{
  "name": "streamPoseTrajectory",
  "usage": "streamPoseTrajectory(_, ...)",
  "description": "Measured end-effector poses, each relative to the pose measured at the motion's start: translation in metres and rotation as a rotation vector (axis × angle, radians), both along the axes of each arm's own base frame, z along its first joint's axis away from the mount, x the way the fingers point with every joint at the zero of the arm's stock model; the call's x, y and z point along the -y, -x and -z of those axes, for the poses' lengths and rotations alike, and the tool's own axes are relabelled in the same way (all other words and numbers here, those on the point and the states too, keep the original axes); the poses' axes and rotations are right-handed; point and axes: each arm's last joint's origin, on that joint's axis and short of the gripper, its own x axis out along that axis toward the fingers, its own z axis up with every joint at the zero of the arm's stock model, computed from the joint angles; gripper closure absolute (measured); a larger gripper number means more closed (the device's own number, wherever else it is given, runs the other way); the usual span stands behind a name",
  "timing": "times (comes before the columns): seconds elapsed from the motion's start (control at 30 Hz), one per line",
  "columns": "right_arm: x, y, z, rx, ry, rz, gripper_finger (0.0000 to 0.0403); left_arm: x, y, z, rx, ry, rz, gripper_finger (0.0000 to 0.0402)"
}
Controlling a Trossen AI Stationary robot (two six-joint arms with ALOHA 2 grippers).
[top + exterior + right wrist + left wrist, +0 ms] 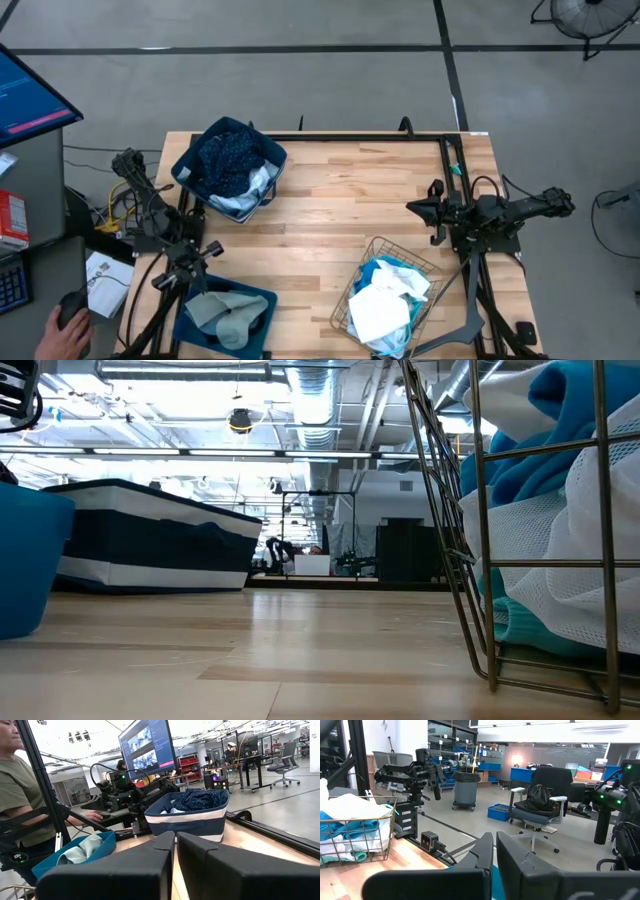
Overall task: Pick & Place Cloths
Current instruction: Return to Home Position
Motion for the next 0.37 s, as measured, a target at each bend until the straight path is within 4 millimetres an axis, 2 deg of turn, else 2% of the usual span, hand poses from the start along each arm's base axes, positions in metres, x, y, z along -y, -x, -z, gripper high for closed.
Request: streamPoseTrajectory(0.37, 0.0, 0.0, 0.0, 0.0, 0.0, 0.0, 0.0385, 0.0, 0.0, 0.0, 0.0, 0.0, 0.0, 0.0394)
